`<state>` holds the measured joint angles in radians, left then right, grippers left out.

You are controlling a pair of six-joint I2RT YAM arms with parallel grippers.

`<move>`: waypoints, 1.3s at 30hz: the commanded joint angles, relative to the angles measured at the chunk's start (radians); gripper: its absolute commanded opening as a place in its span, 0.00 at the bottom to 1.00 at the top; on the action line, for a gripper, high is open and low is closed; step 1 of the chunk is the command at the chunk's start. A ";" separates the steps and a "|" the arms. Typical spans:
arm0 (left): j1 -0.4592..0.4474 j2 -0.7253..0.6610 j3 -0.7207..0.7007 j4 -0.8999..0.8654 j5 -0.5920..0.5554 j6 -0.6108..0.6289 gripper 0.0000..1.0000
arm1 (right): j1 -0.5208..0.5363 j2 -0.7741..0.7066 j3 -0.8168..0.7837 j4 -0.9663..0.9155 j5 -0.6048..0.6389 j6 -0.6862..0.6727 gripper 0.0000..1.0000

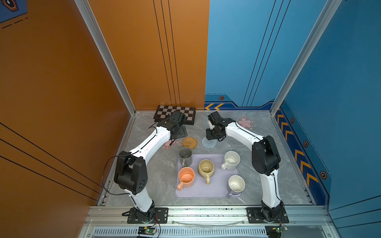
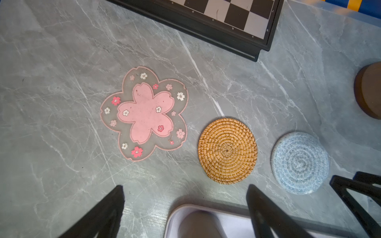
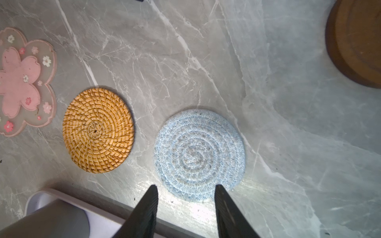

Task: Place cups on coasters
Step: Move the coaster to the top-center of the table.

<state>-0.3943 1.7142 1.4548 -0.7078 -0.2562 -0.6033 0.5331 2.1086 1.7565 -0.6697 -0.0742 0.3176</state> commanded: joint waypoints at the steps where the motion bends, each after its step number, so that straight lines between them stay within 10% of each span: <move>1: -0.015 0.039 0.011 -0.019 0.022 0.001 0.90 | 0.005 -0.080 -0.044 0.020 0.026 -0.012 0.48; 5: -0.039 0.094 0.046 -0.021 0.050 0.021 0.69 | 0.001 -0.127 -0.102 0.073 0.062 0.002 0.48; 16: -0.084 0.201 0.103 -0.021 0.125 0.005 0.53 | -0.010 -0.168 -0.199 0.138 0.071 0.020 0.47; 39: -0.099 0.171 0.095 -0.019 0.077 -0.016 0.51 | 0.037 -0.012 -0.226 0.252 0.058 0.117 0.42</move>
<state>-0.4931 1.9224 1.5463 -0.7074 -0.1638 -0.6186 0.5632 2.0579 1.5078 -0.4255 -0.0254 0.4122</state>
